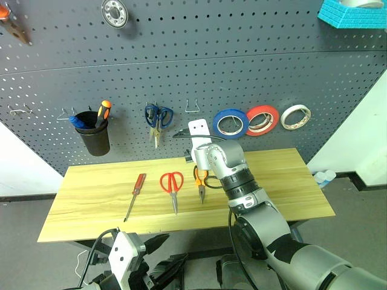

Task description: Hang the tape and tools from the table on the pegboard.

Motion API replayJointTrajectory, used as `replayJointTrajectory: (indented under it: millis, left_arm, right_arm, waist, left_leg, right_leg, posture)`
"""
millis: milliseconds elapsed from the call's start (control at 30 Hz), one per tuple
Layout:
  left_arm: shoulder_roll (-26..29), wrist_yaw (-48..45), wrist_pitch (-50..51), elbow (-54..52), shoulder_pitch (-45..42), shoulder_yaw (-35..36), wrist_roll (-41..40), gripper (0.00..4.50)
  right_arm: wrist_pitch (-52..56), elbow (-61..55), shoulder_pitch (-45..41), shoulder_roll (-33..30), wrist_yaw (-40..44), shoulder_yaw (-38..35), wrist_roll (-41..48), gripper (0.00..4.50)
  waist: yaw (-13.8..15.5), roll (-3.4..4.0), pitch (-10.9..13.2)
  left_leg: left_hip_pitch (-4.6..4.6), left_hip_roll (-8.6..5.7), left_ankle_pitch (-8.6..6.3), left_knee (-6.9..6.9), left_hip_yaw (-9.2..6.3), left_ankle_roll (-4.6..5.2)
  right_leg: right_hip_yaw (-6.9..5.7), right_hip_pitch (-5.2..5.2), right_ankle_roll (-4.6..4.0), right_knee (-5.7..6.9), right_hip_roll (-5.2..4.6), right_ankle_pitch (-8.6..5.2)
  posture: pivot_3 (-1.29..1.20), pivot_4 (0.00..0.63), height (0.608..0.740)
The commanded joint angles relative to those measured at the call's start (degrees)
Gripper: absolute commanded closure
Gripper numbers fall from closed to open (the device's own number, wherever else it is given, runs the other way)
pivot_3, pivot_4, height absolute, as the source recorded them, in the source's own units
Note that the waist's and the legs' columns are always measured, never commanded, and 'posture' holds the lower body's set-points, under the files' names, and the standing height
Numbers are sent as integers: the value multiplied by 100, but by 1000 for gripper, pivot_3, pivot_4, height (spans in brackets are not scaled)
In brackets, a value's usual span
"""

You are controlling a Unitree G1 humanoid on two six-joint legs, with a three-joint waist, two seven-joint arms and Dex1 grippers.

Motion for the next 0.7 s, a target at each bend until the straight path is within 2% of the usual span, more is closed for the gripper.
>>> replayJointTrajectory:
  millis: [33, 233, 333, 367, 433, 467, 500, 533, 567, 600, 633, 667, 700]
  left_arm:
    - [19, -47, -35, -78, -41, 28, -91, 991]
    - [30, -67, -26, -62, -66, 53, -106, 991]
    - [40, -71, -20, -44, -92, 58, -117, 991]
    - [39, -75, -19, -35, -103, 55, -115, 991]
    - [32, -81, -16, -18, -129, 43, -110, 991]
    - [27, -84, -13, -3, -154, 37, -109, 991]
    - [23, -87, -11, 13, -179, 33, -108, 991]
    - [22, -90, -11, 33, -208, 30, -110, 991]
    - [21, -92, -9, 47, -232, 27, -112, 991]
    - [13, -97, -5, 58, -251, 25, -108, 991]
    - [4, -104, 0, 71, -276, 25, -104, 991]
    - [-4, -109, 4, 79, -295, 24, -102, 991]
    - [-10, -114, 8, 88, -315, 21, -101, 991]
  right_arm:
    - [-123, -161, 552, 1408, -25, 17, 33, 23]
    - [-197, -202, 649, 1405, -33, 83, 20, 23]
    - [-241, -234, 700, 1400, -24, 121, 16, 23]
    - [-263, -229, 705, 1395, -20, 130, 18, 23]
    - [-306, -219, 704, 1376, -16, 146, 22, 23]
    - [-329, -208, 695, 1360, -12, 150, 24, 23]
    - [-351, -202, 687, 1346, -9, 155, 25, 23]
    - [-370, -198, 681, 1332, -4, 161, 24, 23]
    - [-386, -195, 679, 1321, 0, 168, 22, 23]
    - [-400, -196, 682, 1311, 3, 179, 21, 23]
    - [-415, -194, 685, 1298, 8, 191, 16, 23]
    - [-428, -191, 687, 1287, 11, 198, 15, 23]
    - [-436, -197, 687, 1273, 14, 204, 14, 23]
  waist:
    - [7, -5, -51]
    - [-55, 4, -105]
    - [-16, 5, -128]
    - [-9, 4, -141]
    - [-2, 9, -156]
    - [16, 12, -161]
    - [32, -12, -172]
    - [119, -111, -216]
    - [130, -113, -236]
    - [136, -57, -276]
    - [120, -2, -279]
    - [94, 57, -282]
    - [30, 136, -272]
  left_leg:
    - [0, -2, 0, 0, -1, 0]
    - [24, 3, 0, 5, 0, 1]
    - [144, 17, -13, -3, -1, -4]
    - [169, 19, -22, -3, -6, -17]
    - [176, 23, -27, -1, -11, -24]
    - [149, 26, -28, -9, -12, -26]
    - [136, 29, -28, -18, -2, -26]
    - [129, 28, -28, -14, 28, -26]
    - [118, 33, -26, 23, 167, -28]
    - [123, 111, -41, 114, 254, -7]
    - [80, 266, -89, 253, 397, -29]
    - [46, 363, -175, 415, 443, -19]
    - [13, 427, -258, 505, 441, -16]
  right_leg:
    - [-1, 2, 0, -1, 0, 0]
    - [2, 29, -3, -2, 0, -1]
    - [2, 154, -20, -17, 2, -18]
    - [0, 183, -1, -17, 1, -36]
    - [-5, 219, -3, -19, 2, -41]
    - [-1, 264, -8, -13, 24, -44]
    - [61, 270, -82, 64, 105, -87]
    - [110, 269, -240, 169, 151, -184]
    - [248, 275, -190, 336, 193, -436]
    - [227, 232, -153, 347, 178, -458]
    - [174, 231, -183, 345, 200, -441]
    - [91, 249, -191, 343, 207, -440]
    - [1, 261, -195, 340, 195, -438]
  posture:
    - [-58, 0, 680]
    - [-57, 0, 680]
    - [-58, 0, 680]
    - [-59, 0, 680]
    - [-60, 0, 680]
    - [-61, 0, 680]
    - [-61, 0, 680]
    - [-61, 0, 680]
    - [-61, 0, 680]
    - [-61, 0, 680]
    - [-63, 0, 680]
    - [-64, 0, 680]
    - [-64, 0, 680]
